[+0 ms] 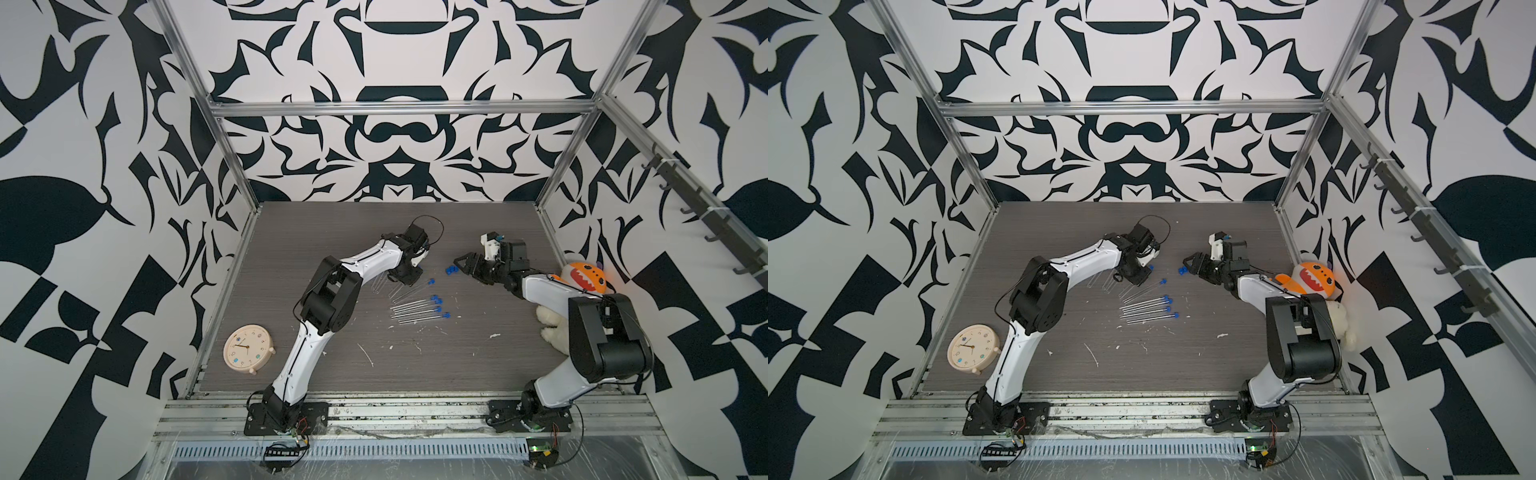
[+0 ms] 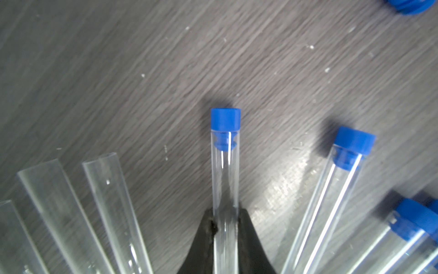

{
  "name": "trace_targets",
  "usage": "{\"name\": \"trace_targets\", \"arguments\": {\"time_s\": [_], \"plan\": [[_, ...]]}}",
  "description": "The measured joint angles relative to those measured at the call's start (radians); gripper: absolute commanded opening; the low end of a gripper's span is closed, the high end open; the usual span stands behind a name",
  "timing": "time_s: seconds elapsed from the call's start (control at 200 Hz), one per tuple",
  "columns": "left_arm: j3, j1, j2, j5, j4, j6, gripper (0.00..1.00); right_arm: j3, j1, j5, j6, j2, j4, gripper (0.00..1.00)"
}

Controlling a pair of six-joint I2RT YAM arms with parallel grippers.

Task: Remove stoppers from test tubes
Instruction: Pick up the test tube at the center of the board.

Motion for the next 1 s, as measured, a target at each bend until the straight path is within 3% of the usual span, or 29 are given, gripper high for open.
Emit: {"name": "trace_targets", "arguments": {"time_s": [0.225,0.6,1.0], "plan": [[-0.005,0.01,-0.054,0.007,-0.007,-0.011,0.1,0.0,0.005,-0.048,0.004,0.003,0.046,0.6],[-0.145,0.009,-0.283,0.099,0.077,-0.076,0.08,0.0,0.095,-0.13,0.079,0.072,0.21,0.6],[-0.191,-0.017,-0.294,0.134,0.117,-0.098,0.07,0.0,0.17,-0.167,0.235,0.179,0.452,0.59]]}}
